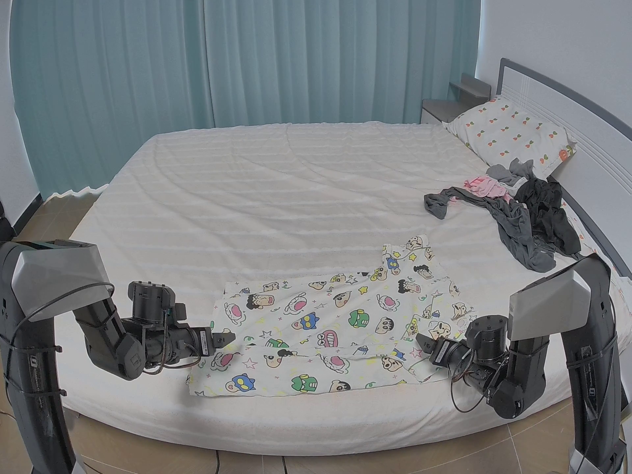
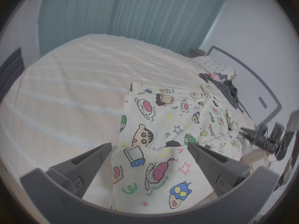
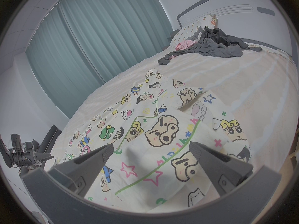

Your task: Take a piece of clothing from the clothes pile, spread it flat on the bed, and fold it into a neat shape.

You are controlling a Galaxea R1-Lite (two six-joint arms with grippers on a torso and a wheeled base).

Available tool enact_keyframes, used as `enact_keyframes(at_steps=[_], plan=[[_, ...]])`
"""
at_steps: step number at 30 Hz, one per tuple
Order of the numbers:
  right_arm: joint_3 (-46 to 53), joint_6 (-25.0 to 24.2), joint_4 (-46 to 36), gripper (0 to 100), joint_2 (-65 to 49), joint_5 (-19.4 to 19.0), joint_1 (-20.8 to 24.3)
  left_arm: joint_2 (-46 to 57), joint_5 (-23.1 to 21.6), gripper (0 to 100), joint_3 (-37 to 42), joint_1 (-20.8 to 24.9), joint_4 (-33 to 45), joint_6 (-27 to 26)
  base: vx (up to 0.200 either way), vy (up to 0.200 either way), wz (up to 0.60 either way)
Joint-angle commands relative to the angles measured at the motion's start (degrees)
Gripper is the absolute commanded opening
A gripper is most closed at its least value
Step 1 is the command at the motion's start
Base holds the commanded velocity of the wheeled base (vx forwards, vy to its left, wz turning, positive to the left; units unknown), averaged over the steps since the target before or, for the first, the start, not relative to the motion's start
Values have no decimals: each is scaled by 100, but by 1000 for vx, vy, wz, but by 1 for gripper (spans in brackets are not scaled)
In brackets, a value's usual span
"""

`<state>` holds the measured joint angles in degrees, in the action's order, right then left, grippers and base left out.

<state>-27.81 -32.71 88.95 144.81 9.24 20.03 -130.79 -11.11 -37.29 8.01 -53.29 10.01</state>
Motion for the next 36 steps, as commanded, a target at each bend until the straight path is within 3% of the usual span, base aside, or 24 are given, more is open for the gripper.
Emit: enact_keyframes(at_steps=[1, 5, 6, 10, 14, 15, 16, 18, 22, 25, 28, 36], plan=[[162, -43, 69, 100, -515, -1, 54, 63, 30, 100, 170, 236, -173, -148, 0, 0, 0], [355, -131, 61, 100, -823, -54, 124, 168, -14, 100, 345, 245, -209, 142, 0, 0, 0], [496, -271, 61, 100, -999, -151, 309, 300, -111, 100, 504, 263, -296, 942, 0, 0, 0], [487, -438, 61, 100, -1016, -247, 432, 608, -348, 100, 908, 306, -824, 2295, 0, 0, 0], [452, -746, 61, 100, -1166, -282, 467, 810, -674, 100, 1611, 263, -1703, 3200, 0, 0, 0], [452, -746, 61, 100, -1166, -282, 467, 810, -674, 100, 1611, 263, -1703, 3200, 0, 0, 0], [452, -974, 52, 100, -1219, -520, 687, 810, -893, 100, 2050, 201, -2327, 3675, 0, 0, 0], [425, -1045, 52, 100, -1166, -792, 906, 739, -1060, 100, 2411, 131, -2986, 4062, 0, 0, 0], [-32, -1036, -133, 100, -1139, -977, 977, 414, -1175, 100, 2543, -71, -3672, 4281, 0, 0, 0], [-656, -1053, -1337, 100, -1219, -986, 1117, 115, -1166, 100, 2472, -71, -3672, 4273, 0, 0, 0], [-1034, -1212, -2031, 100, -1219, -986, 1231, 28, -1157, 100, 2428, -71, -3672, 4273, 0, 0, 0], [-1262, -1546, -2233, 100, -603, -977, 1513, 1, -1131, 100, 2437, -45, -3672, 4246, 0, 0, 0]])
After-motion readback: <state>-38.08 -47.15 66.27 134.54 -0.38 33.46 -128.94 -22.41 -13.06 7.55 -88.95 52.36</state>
